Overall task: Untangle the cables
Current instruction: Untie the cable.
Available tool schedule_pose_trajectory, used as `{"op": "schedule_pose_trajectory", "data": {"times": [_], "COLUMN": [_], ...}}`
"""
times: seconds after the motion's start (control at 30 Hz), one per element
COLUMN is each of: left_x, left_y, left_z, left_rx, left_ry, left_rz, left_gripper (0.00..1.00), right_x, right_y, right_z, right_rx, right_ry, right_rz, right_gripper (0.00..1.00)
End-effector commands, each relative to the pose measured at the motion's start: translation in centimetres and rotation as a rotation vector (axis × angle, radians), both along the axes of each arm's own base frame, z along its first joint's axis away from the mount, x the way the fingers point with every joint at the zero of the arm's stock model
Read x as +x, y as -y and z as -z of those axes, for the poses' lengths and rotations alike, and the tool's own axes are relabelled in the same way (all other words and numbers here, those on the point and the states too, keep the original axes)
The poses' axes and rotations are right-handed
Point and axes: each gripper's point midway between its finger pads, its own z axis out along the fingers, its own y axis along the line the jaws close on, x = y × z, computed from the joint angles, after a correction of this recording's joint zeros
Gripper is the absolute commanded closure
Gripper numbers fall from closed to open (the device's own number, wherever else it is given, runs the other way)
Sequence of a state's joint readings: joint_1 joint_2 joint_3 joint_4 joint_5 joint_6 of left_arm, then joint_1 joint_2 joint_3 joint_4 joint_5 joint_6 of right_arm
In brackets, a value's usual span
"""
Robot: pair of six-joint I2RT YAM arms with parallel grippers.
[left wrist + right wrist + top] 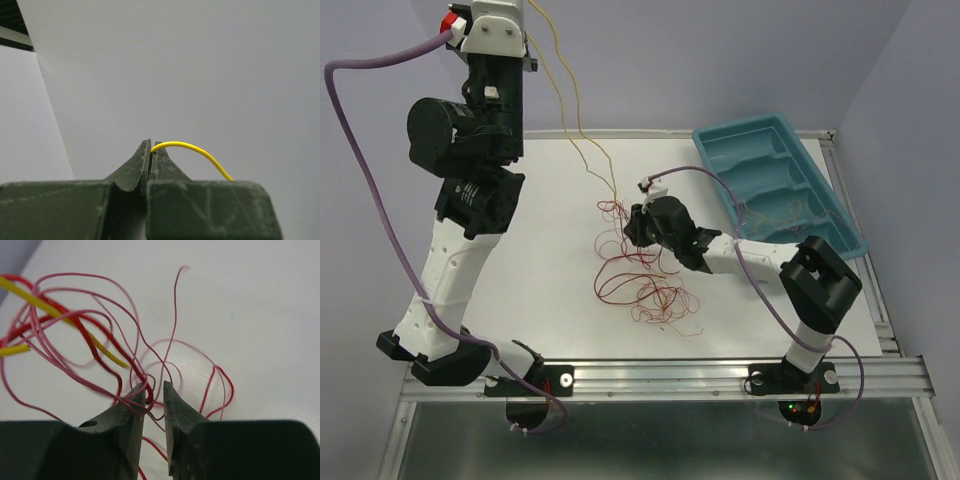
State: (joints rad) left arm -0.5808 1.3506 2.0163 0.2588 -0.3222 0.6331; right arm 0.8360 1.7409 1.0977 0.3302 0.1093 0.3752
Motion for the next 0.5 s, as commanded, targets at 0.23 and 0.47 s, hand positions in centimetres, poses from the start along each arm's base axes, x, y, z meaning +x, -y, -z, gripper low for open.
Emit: {"op": "schedule_pose_trajectory", "data": {"times": [0.23,0.47], "left_x": [-6.0,-5.5], "left_y": [-5.4,-5.4], "left_z": [-5.8,-5.3], "left_rx": [-0.145,-0.128], "left_ry": [0.236,0.222], "left_rz": [-0.104,-0.136], "left_gripper": [1.00,1.00], "right_x": [-3.7,-1.8], "right_y": [2.0,5.3], "right_z": [3.9,3.5], "right_rx": [-0.139,-0.239], "right_ry": [-0.088,-0.082], "right_rz": [-0.120,0.089], "right_gripper": [0.79,0.71]}}
